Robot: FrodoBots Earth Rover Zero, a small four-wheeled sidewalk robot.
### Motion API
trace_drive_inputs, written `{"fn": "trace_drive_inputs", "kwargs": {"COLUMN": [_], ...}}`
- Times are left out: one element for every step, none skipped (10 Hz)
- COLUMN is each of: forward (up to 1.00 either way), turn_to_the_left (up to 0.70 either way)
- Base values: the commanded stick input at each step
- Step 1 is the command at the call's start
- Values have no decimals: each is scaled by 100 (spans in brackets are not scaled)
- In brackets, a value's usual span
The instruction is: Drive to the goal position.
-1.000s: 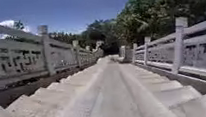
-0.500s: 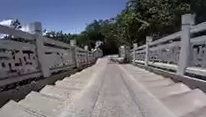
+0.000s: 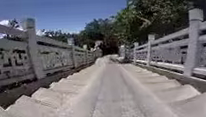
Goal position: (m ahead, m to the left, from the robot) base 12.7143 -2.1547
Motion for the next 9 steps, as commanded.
{"fn": "trace_drive_inputs", "kwargs": {"forward": [45,45,45,45,45,45,45,45,45], "turn_to_the_left": [0,-21,-27,-14,0,0,0,0,0]}}
